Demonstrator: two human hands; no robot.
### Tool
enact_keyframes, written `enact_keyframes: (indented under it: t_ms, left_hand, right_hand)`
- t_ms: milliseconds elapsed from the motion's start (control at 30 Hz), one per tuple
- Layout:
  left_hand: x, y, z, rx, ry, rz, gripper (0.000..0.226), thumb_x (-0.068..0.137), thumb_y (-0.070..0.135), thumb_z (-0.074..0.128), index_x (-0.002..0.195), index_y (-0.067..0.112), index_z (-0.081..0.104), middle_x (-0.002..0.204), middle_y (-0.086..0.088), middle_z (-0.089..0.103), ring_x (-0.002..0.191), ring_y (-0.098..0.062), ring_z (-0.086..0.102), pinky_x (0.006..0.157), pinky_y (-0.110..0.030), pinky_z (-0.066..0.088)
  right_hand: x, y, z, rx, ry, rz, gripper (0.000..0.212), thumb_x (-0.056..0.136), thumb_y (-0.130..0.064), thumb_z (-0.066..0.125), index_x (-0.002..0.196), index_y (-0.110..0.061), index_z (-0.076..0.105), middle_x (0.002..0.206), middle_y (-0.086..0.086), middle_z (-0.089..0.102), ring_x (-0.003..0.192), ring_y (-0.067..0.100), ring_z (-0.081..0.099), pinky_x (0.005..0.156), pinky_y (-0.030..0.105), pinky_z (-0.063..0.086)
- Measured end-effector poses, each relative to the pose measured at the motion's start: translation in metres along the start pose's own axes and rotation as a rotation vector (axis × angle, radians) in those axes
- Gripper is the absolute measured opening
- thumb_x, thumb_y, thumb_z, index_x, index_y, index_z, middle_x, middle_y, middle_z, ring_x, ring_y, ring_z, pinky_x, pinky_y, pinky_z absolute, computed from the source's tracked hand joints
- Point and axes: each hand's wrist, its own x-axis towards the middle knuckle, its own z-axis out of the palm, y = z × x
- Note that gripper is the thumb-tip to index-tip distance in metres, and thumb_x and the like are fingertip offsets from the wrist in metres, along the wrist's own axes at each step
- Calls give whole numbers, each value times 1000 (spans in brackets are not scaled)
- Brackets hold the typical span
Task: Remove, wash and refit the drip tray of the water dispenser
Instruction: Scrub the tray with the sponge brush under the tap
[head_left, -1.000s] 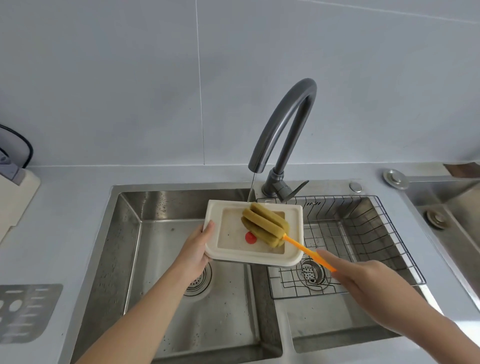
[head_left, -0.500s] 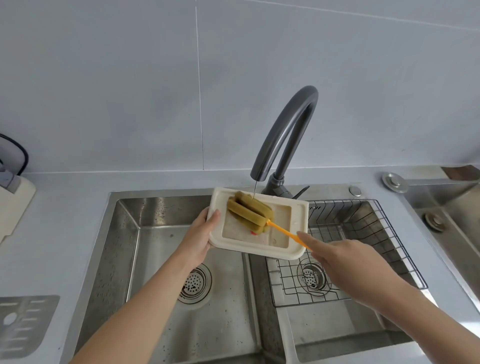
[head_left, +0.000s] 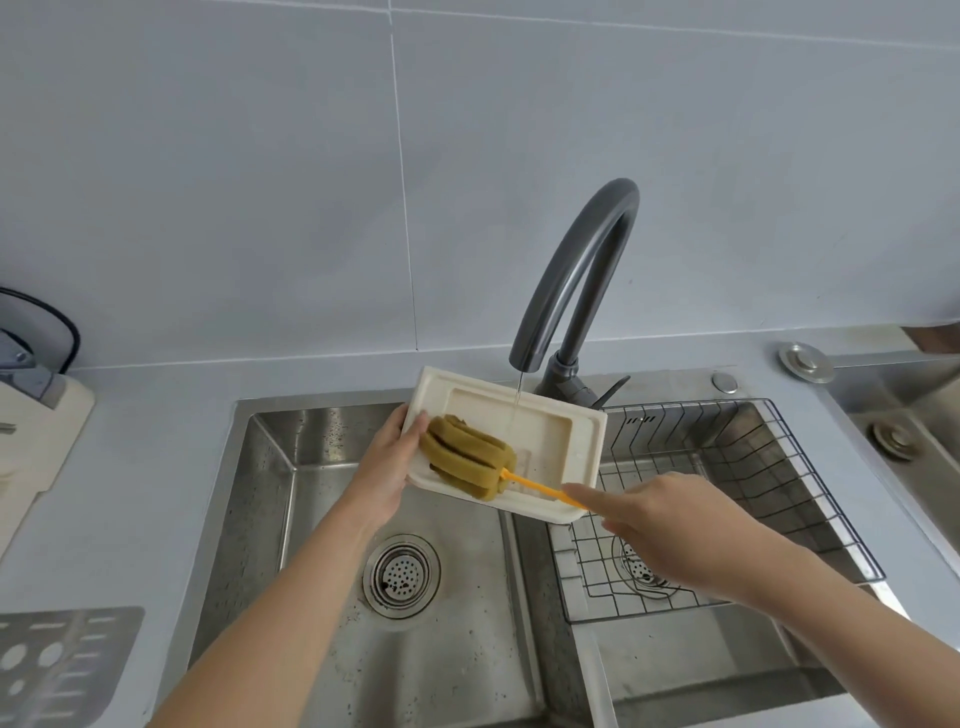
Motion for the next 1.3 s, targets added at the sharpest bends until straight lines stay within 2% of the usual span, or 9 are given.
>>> enact_keyframes:
  t_ms: [100,300,500,733,867,933,1033,1233,1300]
  left_hand:
    - [-2,7,-7,54,-3,34,25,81,34,52,104,26,58,94,0,65,92,-18,61,81,-33,49]
    - [-6,15,-24,68,59,56,17,90,26,48,103,28,57,98,-1,64,90,-18,61,74,-33,49]
    - [-6,20,-44,122,152,74,23,90,26,48,113,22,53,102,-2,61,91,-18,58,74,-34,49]
    - [-13,21,-55,182,162,67,16,90,29,48,105,31,54,99,4,62,89,-13,60,67,-27,48]
    - [-14,18,-51,196,185,80,12,90,27,48,101,31,54,97,5,62,88,-12,59,67,-27,47]
    - [-13,19,-47,181,186,86,11,91,26,48,98,31,56,97,5,62,89,-12,59,68,-27,47]
    - [-14,20,-43,155,185,91,12,90,26,48,95,34,56,98,7,62,89,-9,59,68,-26,46]
    - [-14,21,-36,123,170,104,22,91,24,47,111,22,54,103,4,62,93,-11,58,72,-29,47]
    - [-13,23,-32,120,159,106,25,91,24,47,116,22,52,106,4,61,94,-12,58,72,-30,48]
  right_hand:
    - [3,-1,-1,-20,-8,-40,59,93,-13,37,141,-40,17,73,-1,47,68,22,43,62,32,38]
    - [12,-1,-5,-68,-21,-82,77,82,1,33,142,-43,11,60,-8,27,66,21,40,59,30,31]
    - [18,5,-5,-122,33,-84,79,82,2,32,141,-45,9,64,-5,34,60,19,37,49,26,25]
    - [14,18,-5,109,155,2,52,96,-20,38,137,-49,24,79,-3,63,68,21,57,63,33,46]
    - [20,17,-1,88,160,32,56,95,-17,38,138,-48,22,91,-1,68,80,23,62,68,34,51]
    - [24,13,3,71,138,37,60,93,-12,37,139,-46,20,78,-5,61,72,22,57,60,32,46]
    - [22,12,7,0,127,77,68,89,-5,35,140,-45,15,61,-6,35,60,21,41,47,26,25]
    - [0,23,14,-80,150,128,77,84,-1,32,141,-46,5,107,-8,62,76,21,55,56,26,30]
    - [-7,23,12,-108,116,170,77,84,-3,33,141,-46,4,104,-9,60,71,20,47,53,25,26]
